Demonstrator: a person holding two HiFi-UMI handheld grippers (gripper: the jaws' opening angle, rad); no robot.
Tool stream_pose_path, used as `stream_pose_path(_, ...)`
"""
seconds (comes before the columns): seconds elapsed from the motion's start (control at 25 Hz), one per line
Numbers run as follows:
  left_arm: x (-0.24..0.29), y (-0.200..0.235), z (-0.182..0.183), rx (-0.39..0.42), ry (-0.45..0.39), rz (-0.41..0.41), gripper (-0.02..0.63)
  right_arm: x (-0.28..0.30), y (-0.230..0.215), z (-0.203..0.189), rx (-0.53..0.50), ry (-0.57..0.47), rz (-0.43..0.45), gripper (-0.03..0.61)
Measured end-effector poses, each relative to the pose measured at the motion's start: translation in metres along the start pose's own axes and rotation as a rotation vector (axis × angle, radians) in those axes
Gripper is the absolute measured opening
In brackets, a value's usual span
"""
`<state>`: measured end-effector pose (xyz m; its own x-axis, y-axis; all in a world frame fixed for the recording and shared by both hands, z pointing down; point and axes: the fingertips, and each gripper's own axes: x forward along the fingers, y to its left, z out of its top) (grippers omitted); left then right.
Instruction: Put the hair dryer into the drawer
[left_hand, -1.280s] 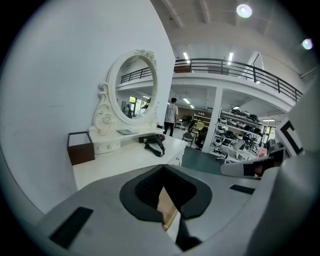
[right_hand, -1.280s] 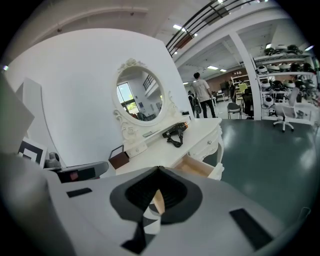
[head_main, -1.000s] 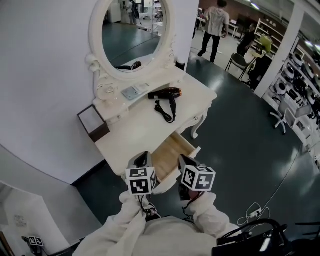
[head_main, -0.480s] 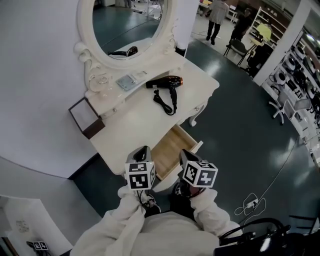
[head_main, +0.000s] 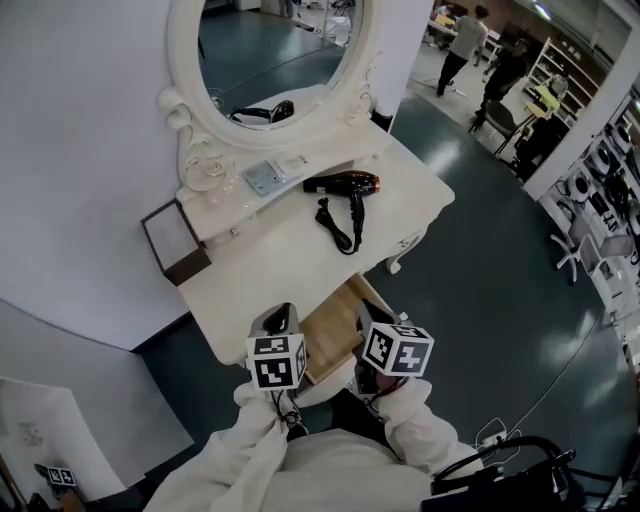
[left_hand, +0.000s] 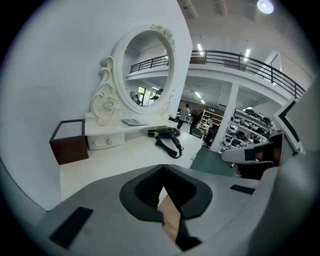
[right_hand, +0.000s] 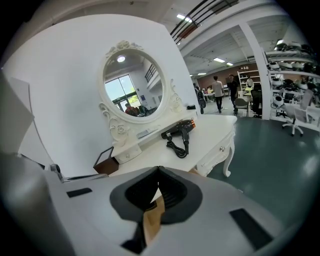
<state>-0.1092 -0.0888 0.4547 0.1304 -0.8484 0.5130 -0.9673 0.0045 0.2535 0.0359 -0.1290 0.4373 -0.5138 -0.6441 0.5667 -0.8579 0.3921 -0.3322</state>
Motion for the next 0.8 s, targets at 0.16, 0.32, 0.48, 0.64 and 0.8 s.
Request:
stream_pose_path(0.16,0.017,-0.011,0.014,-0.005,-0.012,0.019,0.002,0.011,-0.017,0.024,-0.016,-0.003,0.017,0.061)
stream_pose_path(0.32,0.03,-0.019,0.02,0.003,-0.005,0.031,0.002,0.021,-0.032,0.035,-0.004,0.0,0.027,0.061)
stream_pose_path(0.48,0.041,-0.02,0.024,0.007,0.004,0.043,0.002,0.03,-0.043,0.042,0.006,0.004,0.028,0.061)
stream_pose_path(0.64,0.052,-0.017,0.026,0.011,0.014,0.053,0.002,0.037,-0.052,0.044,0.013,0.01,0.024,0.061)
stream_pose_path(0.8,0.07,-0.016,0.03,0.01,0.019,0.067,0.002,0.044,-0.062,0.047,0.004,0.02,0.019,0.061)
